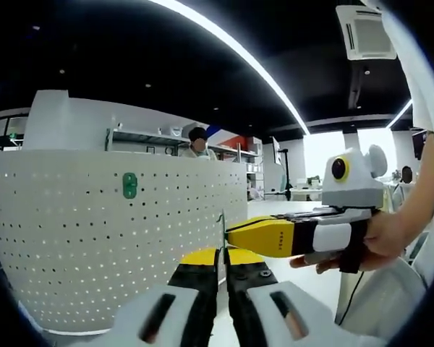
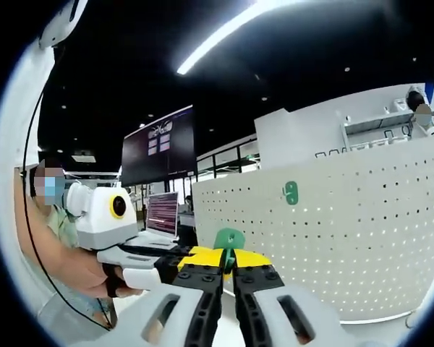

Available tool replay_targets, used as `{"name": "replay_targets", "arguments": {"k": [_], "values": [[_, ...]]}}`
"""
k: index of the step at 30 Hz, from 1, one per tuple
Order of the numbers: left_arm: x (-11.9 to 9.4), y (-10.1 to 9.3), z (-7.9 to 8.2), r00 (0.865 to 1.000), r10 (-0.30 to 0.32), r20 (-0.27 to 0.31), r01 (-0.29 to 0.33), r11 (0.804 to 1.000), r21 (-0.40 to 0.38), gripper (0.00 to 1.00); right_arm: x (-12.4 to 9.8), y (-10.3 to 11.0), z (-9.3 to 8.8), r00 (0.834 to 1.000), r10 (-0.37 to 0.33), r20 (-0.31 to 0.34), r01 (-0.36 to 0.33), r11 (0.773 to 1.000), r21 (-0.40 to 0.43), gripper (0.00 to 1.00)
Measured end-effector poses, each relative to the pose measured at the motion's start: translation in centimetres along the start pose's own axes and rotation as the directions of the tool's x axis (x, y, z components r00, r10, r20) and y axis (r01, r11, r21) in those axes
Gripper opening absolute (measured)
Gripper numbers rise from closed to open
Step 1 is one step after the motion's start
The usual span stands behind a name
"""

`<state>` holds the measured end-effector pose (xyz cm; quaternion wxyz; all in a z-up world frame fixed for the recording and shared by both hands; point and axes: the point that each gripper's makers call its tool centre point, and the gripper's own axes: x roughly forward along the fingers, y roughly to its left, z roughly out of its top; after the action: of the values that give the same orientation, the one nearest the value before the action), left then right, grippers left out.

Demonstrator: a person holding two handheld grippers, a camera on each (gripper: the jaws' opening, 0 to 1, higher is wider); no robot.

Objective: Insert the hook assembly into the mounting plate slot until the hook locks in place.

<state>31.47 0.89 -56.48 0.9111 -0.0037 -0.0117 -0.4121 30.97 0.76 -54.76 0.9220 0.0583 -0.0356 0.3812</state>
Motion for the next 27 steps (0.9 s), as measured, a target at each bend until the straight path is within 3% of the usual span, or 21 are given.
{"name": "replay_targets", "arguments": {"k": [9, 27], "values": [[0.09, -0.01, 0.00, 1.000, 0.009, 0.012, -0.008, 0.998, -0.057, 0.02, 0.04, -0.10, 0.16, 1.000, -0.011, 0.011, 0.010, 1.000, 0.028, 0.02], [0.16, 0.01, -0.18, 1.000, 0.010, 0.006, -0.010, 0.998, -0.059, 0.02, 0.02, -0.21, -0.15, 1.000, -0.022, -0.001, 0.022, 0.999, 0.025, 0.00]]}}
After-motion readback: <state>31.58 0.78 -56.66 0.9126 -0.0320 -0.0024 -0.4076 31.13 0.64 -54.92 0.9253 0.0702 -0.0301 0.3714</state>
